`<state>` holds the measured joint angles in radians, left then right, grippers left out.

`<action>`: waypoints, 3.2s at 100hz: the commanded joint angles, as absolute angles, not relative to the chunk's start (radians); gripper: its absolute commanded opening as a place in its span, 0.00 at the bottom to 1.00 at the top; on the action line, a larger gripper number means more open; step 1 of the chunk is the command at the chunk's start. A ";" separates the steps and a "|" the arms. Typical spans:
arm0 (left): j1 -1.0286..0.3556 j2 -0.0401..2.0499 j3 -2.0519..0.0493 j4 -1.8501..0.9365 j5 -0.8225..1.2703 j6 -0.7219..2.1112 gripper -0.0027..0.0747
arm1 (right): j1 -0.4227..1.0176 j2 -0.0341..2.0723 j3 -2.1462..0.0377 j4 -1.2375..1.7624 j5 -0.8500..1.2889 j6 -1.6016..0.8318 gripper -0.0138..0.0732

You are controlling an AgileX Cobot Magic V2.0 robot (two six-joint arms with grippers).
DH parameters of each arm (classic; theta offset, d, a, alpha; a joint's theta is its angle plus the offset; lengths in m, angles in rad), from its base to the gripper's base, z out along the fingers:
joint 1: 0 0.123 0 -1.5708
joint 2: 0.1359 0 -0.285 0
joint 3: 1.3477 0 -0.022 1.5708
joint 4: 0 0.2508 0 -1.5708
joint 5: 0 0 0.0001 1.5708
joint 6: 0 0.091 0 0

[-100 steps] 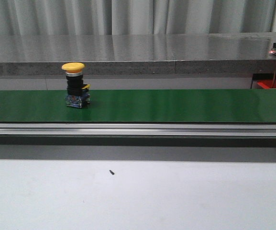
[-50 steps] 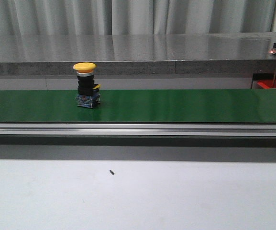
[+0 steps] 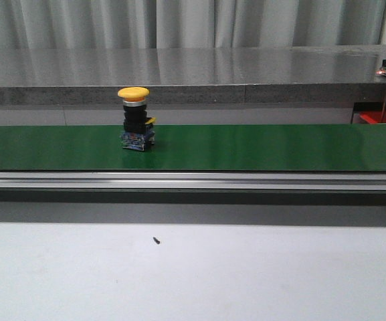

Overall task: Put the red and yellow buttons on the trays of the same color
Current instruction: 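Place the red button into the red tray with the right gripper, then lower the right gripper onto the yellow button on the belt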

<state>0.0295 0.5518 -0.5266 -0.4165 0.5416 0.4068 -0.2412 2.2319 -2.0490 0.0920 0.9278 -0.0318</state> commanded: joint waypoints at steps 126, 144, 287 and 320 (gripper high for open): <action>0.020 0.554 -0.554 -0.441 0.481 0.409 0.01 | -0.246 2.122 -2.126 0.069 0.922 -0.032 0.66; 0.020 0.554 -0.554 -0.441 0.481 0.409 0.01 | -0.246 2.044 -2.124 0.061 0.986 -0.033 0.66; 0.020 0.554 -0.554 -0.441 0.481 0.409 0.01 | 0.335 1.725 -1.855 0.160 1.214 -0.356 0.75; 0.020 0.554 -0.554 -0.441 0.481 0.409 0.01 | 0.335 1.789 -1.855 0.246 1.256 -0.570 0.75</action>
